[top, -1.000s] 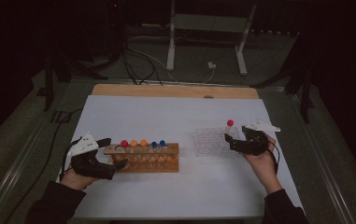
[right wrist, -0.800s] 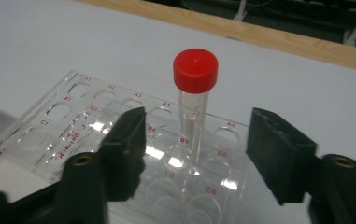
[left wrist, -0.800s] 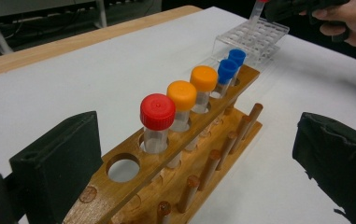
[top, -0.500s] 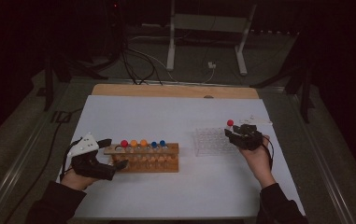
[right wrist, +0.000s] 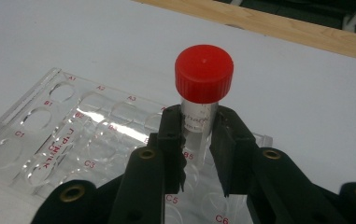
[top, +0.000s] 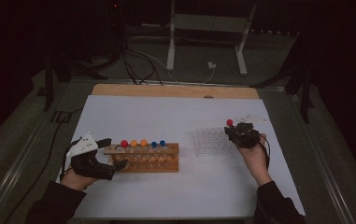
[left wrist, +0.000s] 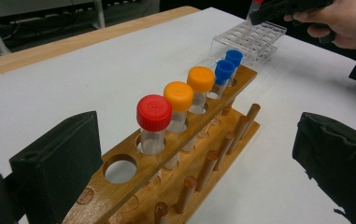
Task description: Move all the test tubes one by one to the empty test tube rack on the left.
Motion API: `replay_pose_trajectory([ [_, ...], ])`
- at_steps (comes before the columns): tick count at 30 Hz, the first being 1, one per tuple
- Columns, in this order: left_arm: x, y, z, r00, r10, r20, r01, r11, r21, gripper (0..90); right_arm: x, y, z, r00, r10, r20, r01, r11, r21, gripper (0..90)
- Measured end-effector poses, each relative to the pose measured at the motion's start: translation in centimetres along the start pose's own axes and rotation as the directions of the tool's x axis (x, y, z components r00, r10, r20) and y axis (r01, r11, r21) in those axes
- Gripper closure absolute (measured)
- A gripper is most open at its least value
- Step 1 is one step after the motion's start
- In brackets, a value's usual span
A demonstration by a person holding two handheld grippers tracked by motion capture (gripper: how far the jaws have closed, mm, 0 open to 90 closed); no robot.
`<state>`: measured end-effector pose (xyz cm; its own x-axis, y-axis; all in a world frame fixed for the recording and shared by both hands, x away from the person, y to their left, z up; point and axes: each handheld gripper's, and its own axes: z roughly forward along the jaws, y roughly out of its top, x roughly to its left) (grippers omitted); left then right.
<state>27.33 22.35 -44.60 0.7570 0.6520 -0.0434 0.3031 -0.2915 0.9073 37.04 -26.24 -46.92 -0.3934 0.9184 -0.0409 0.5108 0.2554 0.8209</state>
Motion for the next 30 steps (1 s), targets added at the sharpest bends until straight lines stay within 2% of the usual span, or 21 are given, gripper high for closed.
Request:
replay_pose_trajectory([
  [12,0.0,0.0,0.0,1.0000,-0.002,0.007,0.002,1.0000,0.000,2.1,0.1,0.2,-0.2,1.0000,-0.007,0.007,0.007,1.000,0.001,74.7],
  [30,-0.1,0.4,-0.1,0.9999,-0.001,0.016,0.001,1.0000,-0.004,2.1,0.2,2.1,-3.5,0.9997,-0.023,0.006,0.023,0.996,-0.082,74.7],
])
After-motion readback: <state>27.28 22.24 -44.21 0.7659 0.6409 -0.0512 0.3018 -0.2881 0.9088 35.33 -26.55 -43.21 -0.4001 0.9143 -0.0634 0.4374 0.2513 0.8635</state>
